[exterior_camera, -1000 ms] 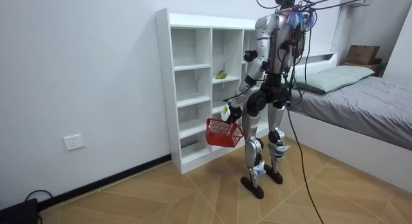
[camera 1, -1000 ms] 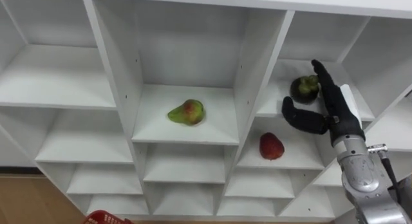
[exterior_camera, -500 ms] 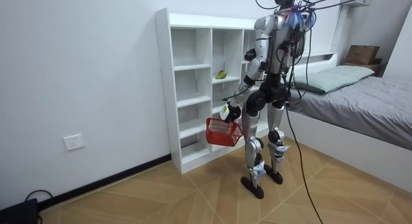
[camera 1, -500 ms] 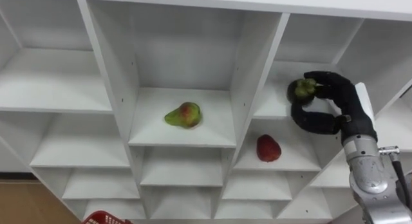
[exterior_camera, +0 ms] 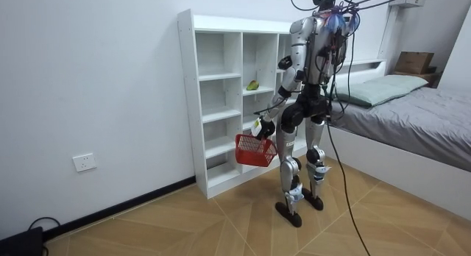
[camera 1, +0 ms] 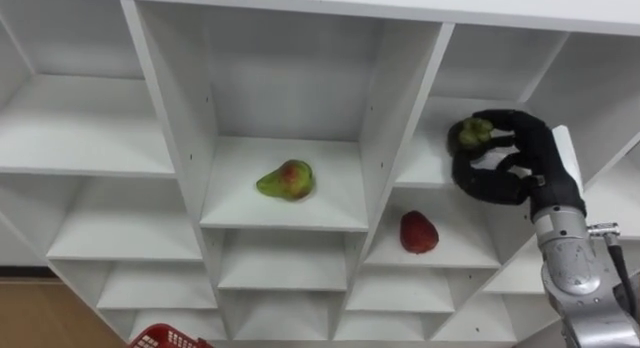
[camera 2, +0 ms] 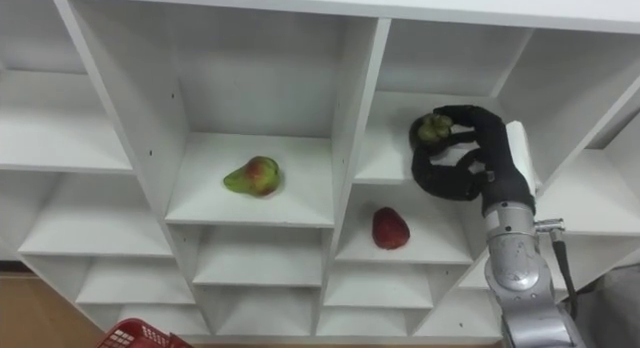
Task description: Collect fruits from the closet
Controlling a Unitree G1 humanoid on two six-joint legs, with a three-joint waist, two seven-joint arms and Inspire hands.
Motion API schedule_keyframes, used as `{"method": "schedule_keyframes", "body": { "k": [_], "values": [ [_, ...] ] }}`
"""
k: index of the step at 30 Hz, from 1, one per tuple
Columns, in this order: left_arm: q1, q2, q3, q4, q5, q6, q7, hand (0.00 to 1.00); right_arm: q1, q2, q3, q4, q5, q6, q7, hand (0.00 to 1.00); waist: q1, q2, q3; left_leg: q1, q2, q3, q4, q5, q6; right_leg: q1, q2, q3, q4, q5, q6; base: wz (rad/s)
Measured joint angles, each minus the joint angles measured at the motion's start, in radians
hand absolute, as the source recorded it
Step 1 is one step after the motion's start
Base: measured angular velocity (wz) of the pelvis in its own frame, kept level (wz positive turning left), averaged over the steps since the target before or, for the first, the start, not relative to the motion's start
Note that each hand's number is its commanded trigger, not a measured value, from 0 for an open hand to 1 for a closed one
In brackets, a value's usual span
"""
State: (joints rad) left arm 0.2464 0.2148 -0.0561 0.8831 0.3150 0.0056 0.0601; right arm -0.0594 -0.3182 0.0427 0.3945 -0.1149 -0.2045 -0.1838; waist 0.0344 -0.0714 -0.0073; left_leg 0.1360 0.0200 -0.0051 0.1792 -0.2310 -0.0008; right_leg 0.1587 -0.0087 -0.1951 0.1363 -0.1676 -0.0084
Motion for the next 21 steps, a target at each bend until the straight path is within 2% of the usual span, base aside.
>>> {"method": "schedule_keyframes", "body": {
  "k": [17,21],
  "values": [
    [-0.004,-0.001,-0.004,-0.020,-0.002,-0.008,-0.001,1.00,0.022,0.007,0.012,-0.026,0.049,-0.022,0.003,1.00,0.002,0.014,0.0009,0.009,0.002,0.003,-0.009,0.000,0.000,-0.001,0.002,0.006,0.003,0.000,0.000,0.00],
    [-0.003,-0.004,-0.002,-0.021,-0.008,-0.011,-0.002,1.00,0.111,0.015,0.014,-0.166,0.113,-0.013,0.051,1.00,0.002,0.024,0.0006,0.010,0.005,0.012,-0.013,-0.001,0.000,-0.005,0.006,0.022,0.002,0.000,0.000,-0.07]
  ]
}}
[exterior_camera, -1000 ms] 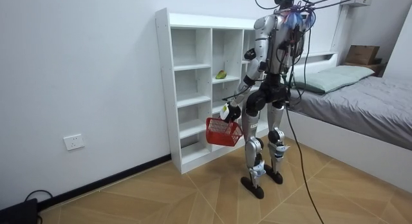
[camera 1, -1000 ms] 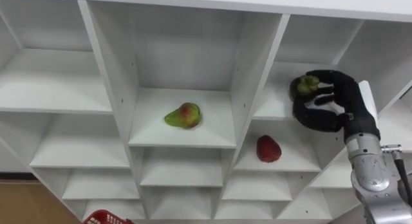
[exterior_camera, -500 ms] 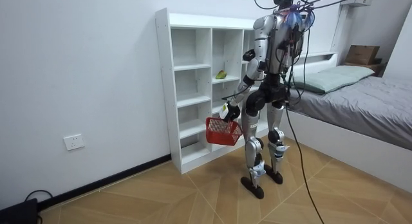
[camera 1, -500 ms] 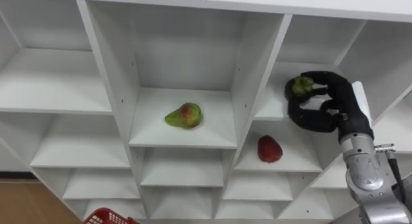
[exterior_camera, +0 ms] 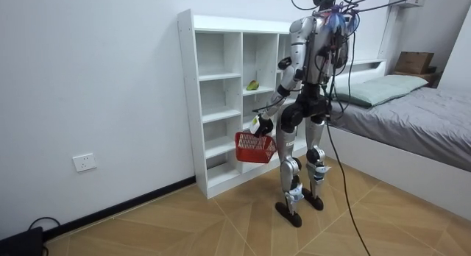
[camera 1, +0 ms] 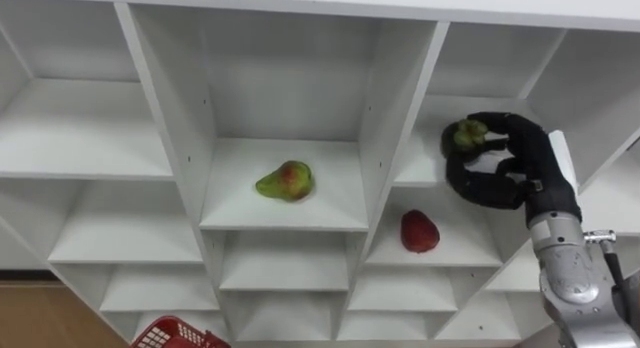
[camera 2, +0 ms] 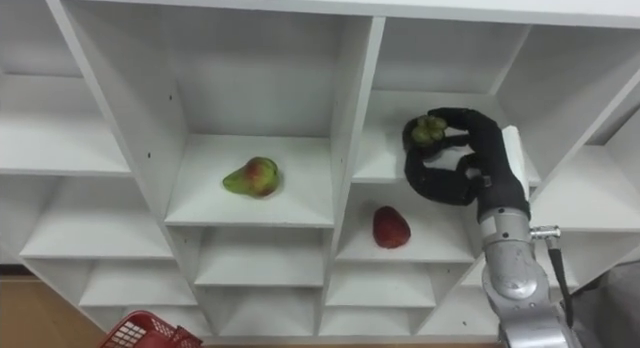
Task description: Collect fruits from the closet
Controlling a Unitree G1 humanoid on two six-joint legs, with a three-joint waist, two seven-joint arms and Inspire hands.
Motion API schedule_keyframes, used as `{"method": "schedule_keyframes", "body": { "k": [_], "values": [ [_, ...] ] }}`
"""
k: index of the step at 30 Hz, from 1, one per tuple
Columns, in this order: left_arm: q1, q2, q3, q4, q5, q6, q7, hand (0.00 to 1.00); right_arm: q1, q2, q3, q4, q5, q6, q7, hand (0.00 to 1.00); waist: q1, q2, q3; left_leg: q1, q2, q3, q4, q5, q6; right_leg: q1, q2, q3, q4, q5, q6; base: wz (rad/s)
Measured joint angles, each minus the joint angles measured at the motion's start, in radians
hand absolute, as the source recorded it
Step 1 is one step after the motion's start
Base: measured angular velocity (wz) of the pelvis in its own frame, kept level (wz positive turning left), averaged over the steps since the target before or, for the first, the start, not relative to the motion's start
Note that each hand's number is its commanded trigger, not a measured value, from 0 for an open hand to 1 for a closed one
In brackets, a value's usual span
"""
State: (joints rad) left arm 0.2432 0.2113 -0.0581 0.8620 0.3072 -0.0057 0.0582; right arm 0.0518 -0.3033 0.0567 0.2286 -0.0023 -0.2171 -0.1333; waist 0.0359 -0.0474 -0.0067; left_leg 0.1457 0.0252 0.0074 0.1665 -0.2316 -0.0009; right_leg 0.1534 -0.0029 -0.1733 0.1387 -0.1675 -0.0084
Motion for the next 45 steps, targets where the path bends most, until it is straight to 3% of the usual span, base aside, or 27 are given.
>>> {"method": "schedule_keyframes", "body": {
  "k": [4,13,19,24,28,36,45],
  "values": [
    [-0.002,-0.006,0.010,0.007,-0.001,-0.003,0.003,1.00,0.083,0.029,0.005,-0.114,0.042,0.000,0.065,1.00,-0.004,0.014,-0.0015,-0.002,0.003,0.025,-0.003,0.000,-0.001,-0.018,0.003,0.020,0.010,0.000,0.000,-0.18],
    [0.001,-0.018,0.019,0.013,-0.027,-0.012,0.002,1.00,0.137,0.047,-0.011,-0.186,0.150,0.019,0.183,1.00,-0.012,0.013,-0.0030,-0.018,0.005,0.046,-0.002,0.000,-0.001,-0.045,0.005,0.041,0.014,0.001,-0.002,-0.07],
    [-0.016,-0.020,0.017,0.026,-0.106,-0.048,-0.013,1.00,0.188,0.050,0.029,-0.178,0.246,0.025,0.309,1.00,-0.016,0.010,-0.0031,-0.014,0.006,0.067,-0.004,0.000,-0.001,-0.052,0.007,0.061,0.016,0.002,-0.003,-0.10],
    [-0.077,-0.021,0.016,0.042,-0.160,-0.052,-0.028,1.00,0.231,0.038,0.096,-0.177,0.249,0.104,0.445,1.00,-0.005,-0.008,0.0071,-0.032,0.008,0.076,0.000,0.000,-0.001,-0.079,0.007,0.064,0.036,0.003,-0.004,-0.05],
    [-0.094,-0.025,0.014,0.042,-0.190,-0.067,-0.032,1.00,0.232,0.039,0.123,-0.178,0.249,0.110,0.532,1.00,-0.001,-0.010,0.0084,-0.049,0.008,0.087,0.004,0.000,0.000,-0.105,0.006,0.074,0.047,0.004,-0.005,-0.08],
    [-0.117,-0.025,-0.001,0.018,-0.238,-0.072,-0.032,1.00,0.232,0.042,0.135,-0.178,0.249,0.111,0.615,1.00,-0.001,-0.019,0.0043,-0.070,0.009,0.085,0.017,0.000,0.000,-0.119,0.006,0.072,0.049,0.004,-0.006,0.00],
    [-0.157,-0.025,-0.076,-0.119,-0.299,-0.094,-0.028,1.00,0.232,0.047,0.213,-0.154,0.249,0.111,0.625,1.00,0.007,-0.026,0.0113,-0.122,0.010,0.072,0.042,0.000,-0.001,-0.170,0.003,0.061,0.068,0.008,-0.011,0.02]
  ]
}}
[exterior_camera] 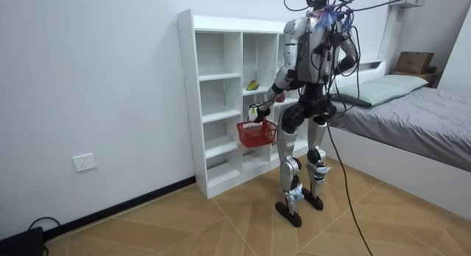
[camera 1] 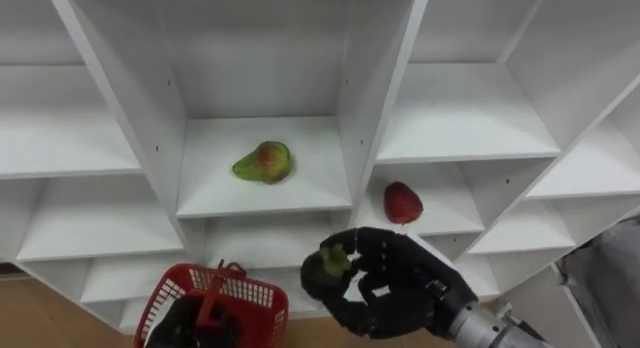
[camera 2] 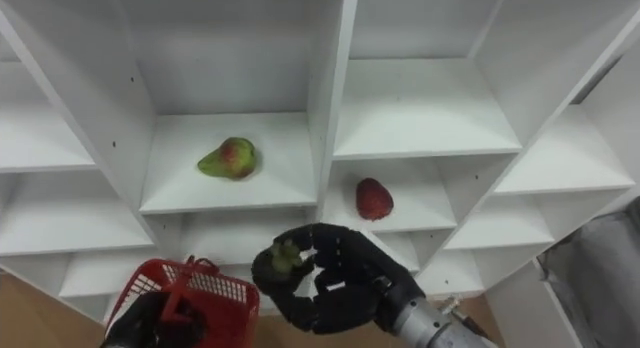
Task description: Collect fruits from the closet
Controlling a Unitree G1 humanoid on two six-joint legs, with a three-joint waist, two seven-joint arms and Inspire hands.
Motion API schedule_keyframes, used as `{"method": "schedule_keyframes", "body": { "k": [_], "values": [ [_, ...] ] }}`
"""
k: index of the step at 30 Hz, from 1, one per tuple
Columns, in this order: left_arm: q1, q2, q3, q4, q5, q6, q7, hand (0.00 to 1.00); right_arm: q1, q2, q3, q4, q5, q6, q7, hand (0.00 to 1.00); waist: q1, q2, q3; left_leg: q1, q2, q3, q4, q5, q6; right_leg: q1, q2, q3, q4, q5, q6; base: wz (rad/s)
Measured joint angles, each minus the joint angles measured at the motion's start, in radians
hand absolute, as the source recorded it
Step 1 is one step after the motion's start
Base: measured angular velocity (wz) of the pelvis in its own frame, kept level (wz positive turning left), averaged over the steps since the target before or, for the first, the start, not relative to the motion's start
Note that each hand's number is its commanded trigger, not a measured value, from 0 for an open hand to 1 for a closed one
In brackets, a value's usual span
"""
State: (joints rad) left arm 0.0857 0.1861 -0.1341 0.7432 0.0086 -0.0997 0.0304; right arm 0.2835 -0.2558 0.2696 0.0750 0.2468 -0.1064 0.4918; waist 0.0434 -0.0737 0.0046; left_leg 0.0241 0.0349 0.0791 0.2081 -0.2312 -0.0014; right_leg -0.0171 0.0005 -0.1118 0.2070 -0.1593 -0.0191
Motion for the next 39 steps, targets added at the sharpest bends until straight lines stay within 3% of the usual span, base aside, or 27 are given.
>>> {"method": "schedule_keyframes", "body": {
  "k": [5,7,11,13,18,24,27,32,39],
  "values": [
    [-0.013,-0.002,-0.030,-0.033,0.000,-0.005,-0.004,1.00,-0.019,0.004,0.015,0.095,-0.003,0.001,-0.024,1.00,0.003,-0.001,0.0025,-0.032,0.003,0.000,0.019,0.000,0.000,-0.027,0.001,-0.002,0.006,0.002,-0.003,-0.01],
    [-0.027,-0.003,-0.036,-0.038,-0.008,-0.016,-0.017,1.00,-0.056,0.009,0.015,0.136,-0.028,0.001,-0.024,1.00,0.000,0.000,0.0090,-0.071,0.004,0.000,0.040,0.000,0.000,-0.061,-0.002,-0.008,0.023,0.004,-0.006,0.00],
    [-0.034,-0.003,-0.061,-0.044,-0.018,-0.016,-0.036,1.00,-0.100,0.018,0.026,0.244,-0.056,0.003,-0.036,1.00,-0.006,0.007,0.0142,-0.108,0.005,-0.001,0.061,0.000,0.000,-0.091,-0.004,-0.015,0.034,0.005,-0.007,0.04],
    [-0.034,-0.001,-0.082,-0.048,-0.019,-0.016,-0.044,1.00,-0.110,0.019,0.034,0.283,-0.059,0.004,-0.056,1.00,-0.007,0.018,0.0146,-0.123,0.005,-0.002,0.066,0.000,0.000,-0.109,-0.006,-0.018,0.044,0.005,-0.007,0.02],
    [-0.040,-0.001,-0.124,-0.061,-0.059,-0.036,-0.073,1.00,-0.163,0.023,0.070,0.394,-0.055,-0.001,-0.079,1.00,-0.008,0.036,0.0046,-0.135,0.005,-0.003,0.068,0.002,-0.001,-0.122,-0.014,-0.028,0.050,0.005,-0.007,0.00],
    [-0.045,-0.004,-0.129,-0.067,-0.074,-0.061,-0.119,1.00,-0.188,0.026,0.082,0.435,-0.055,-0.007,-0.112,1.00,-0.008,0.036,0.0049,-0.141,0.003,-0.001,0.077,0.002,-0.001,-0.122,-0.014,-0.032,0.044,0.005,-0.007,0.01],
    [-0.046,-0.003,-0.168,-0.071,-0.080,-0.066,-0.123,1.00,-0.192,0.026,0.083,0.437,-0.054,-0.009,-0.126,1.00,-0.009,0.040,0.0075,-0.149,0.001,-0.001,0.078,0.003,0.000,-0.123,-0.014,-0.038,0.037,0.005,-0.007,0.06],
    [-0.045,-0.003,-0.222,-0.071,-0.080,-0.067,-0.153,1.00,-0.229,0.025,0.102,0.520,-0.055,-0.025,-0.149,1.00,-0.009,0.042,0.0086,-0.153,0.001,-0.002,0.076,0.004,0.001,-0.127,-0.015,-0.039,0.036,0.005,-0.007,0.00],
    [-0.046,0.003,-0.236,-0.071,-0.080,-0.067,-0.216,1.00,-0.250,0.024,0.113,0.577,-0.053,-0.034,-0.180,1.00,-0.011,0.039,0.0083,-0.165,0.001,-0.003,0.073,0.004,0.001,-0.140,-0.016,-0.041,0.036,0.005,-0.007,0.00]
  ]
}}
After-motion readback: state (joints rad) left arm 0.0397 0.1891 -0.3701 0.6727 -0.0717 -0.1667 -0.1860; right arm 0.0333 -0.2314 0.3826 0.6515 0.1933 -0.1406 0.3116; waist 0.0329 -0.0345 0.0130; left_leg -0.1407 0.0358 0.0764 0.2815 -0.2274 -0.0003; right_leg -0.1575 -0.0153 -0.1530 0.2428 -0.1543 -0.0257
